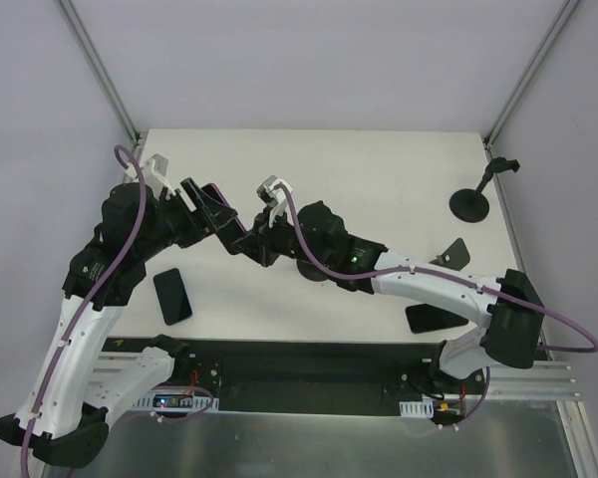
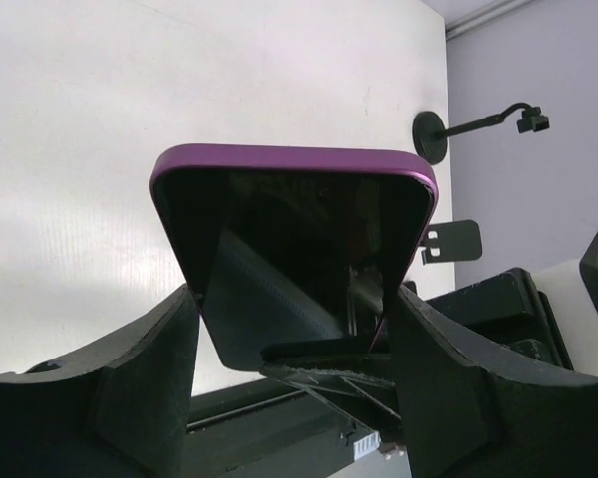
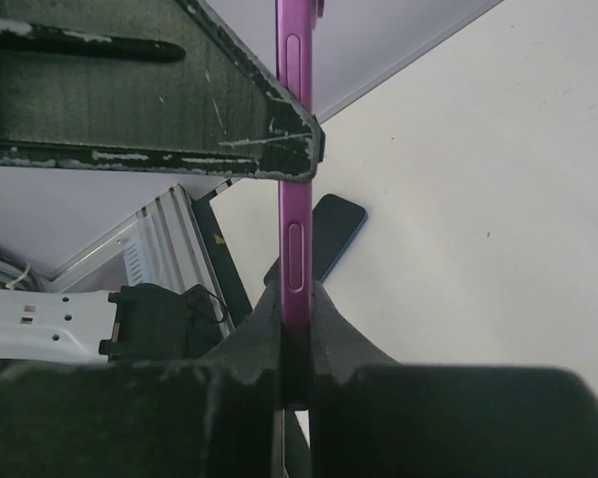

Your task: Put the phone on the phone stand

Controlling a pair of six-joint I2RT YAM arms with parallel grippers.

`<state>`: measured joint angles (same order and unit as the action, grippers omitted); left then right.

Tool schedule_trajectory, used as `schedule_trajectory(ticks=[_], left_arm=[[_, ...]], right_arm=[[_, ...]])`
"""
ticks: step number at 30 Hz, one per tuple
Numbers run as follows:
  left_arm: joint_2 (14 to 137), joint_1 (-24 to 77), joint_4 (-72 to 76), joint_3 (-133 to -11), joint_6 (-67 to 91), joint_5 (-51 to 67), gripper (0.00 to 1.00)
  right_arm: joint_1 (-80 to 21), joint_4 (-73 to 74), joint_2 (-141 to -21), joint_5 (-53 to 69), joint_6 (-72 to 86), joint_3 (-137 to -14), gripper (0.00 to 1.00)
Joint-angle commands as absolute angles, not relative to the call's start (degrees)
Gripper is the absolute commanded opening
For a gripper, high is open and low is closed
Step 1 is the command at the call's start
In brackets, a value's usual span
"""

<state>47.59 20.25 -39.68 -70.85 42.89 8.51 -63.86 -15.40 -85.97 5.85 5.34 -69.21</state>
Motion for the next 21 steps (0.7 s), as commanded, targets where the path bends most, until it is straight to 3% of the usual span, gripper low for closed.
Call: schedule_trajectory(ticks=[1,3,5,6,10,14,17,21], left_arm=[[45.36,20.30,-35.07,-70.58,43.77,12.74,0.22],[42.82,20.30,-31.67,-68.74,43.07,14.40,0.51],[40.27,20.30,-27.36,-64.89,41.93,16.16,0.93],[37.64,20.30,-22.98,-63.47,41.75,16.87,0.99],[32.18,20.30,-14.78,-57.40,41.57,21.43,0.99],[30.41,20.30,-9.50,-54.76,40.87,25.03,0.99],[30.59,20.30,-3.18,-53.71,42.53,29.33,0.85],[31.11,20.30,-0.18,-53.70,43.42,29.81,0.94]], right_arm=[[-63.81,-20.30,-84.12,6.24,4.66,-70.40,0.01],[-63.46,-21.35,-82.62,6.94,4.66,-68.91,0.01],[-62.41,-23.81,-80.70,8.60,5.97,-67.33,0.01],[-61.79,-24.95,-80.07,9.40,8.41,-65.58,0.01],[-56.53,-33.56,-77.26,17.56,15.88,-61.88,0.01],[-53.18,-41.11,-76.82,33.68,18.81,-61.09,0.01],[-52.30,-46.05,-76.29,42.94,17.32,-60.64,0.01],[-51.77,-47.28,-74.01,45.09,17.32,-59.51,0.01]])
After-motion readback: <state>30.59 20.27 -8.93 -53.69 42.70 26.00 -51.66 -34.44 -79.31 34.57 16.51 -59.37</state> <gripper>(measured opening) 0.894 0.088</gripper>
